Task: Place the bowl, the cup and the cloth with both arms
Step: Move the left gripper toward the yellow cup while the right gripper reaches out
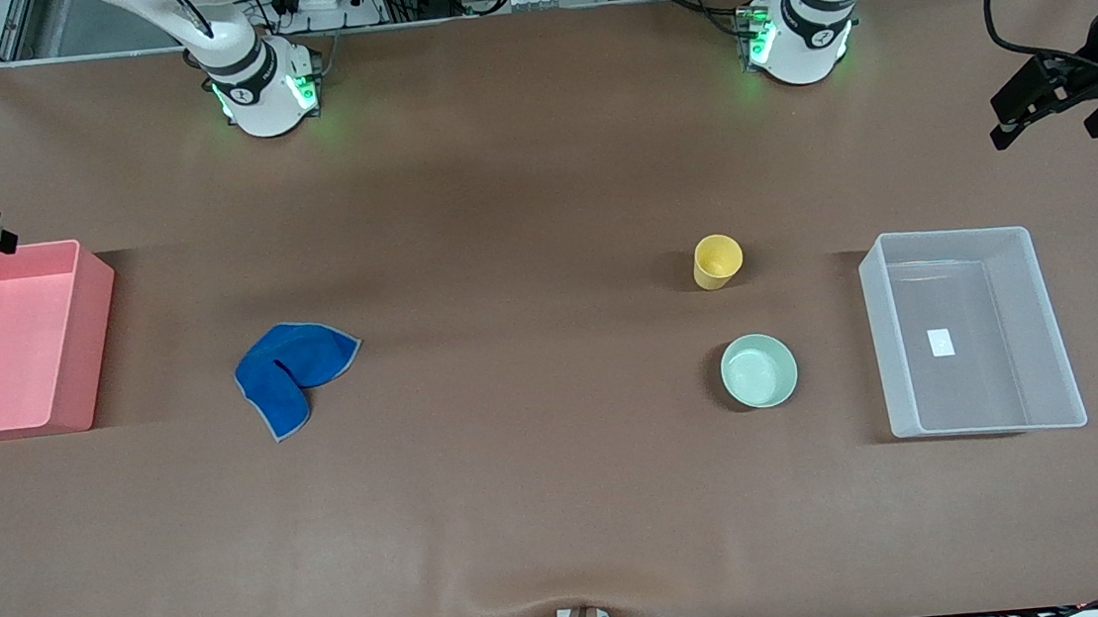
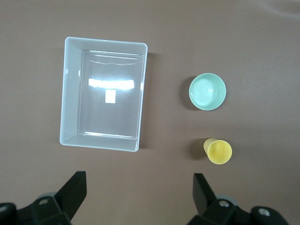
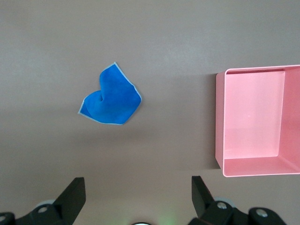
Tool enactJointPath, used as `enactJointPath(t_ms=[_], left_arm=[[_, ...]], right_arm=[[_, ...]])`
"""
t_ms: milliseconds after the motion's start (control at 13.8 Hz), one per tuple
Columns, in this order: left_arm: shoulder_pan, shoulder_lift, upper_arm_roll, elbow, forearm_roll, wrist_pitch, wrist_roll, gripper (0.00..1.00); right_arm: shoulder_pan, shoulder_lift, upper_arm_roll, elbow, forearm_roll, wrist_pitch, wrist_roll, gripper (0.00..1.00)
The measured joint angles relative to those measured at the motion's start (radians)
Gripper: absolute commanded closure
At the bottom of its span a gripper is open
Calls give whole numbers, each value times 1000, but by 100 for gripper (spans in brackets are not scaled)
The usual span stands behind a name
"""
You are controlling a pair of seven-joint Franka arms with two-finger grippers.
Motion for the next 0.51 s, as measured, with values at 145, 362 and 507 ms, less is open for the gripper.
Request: enactJointPath(t_ms=[145, 362, 507], left_arm=[[0, 1, 0, 1, 0, -11, 0, 0], [0, 1, 1, 7, 0, -18, 0, 0], [0, 1, 4, 9, 2, -19, 0, 0]], right_arm=[[0, 0, 0, 0, 0, 0, 0, 0], [0, 0, 2, 0, 0, 1, 0, 0], [0, 0, 2, 0, 0, 1, 0, 0]])
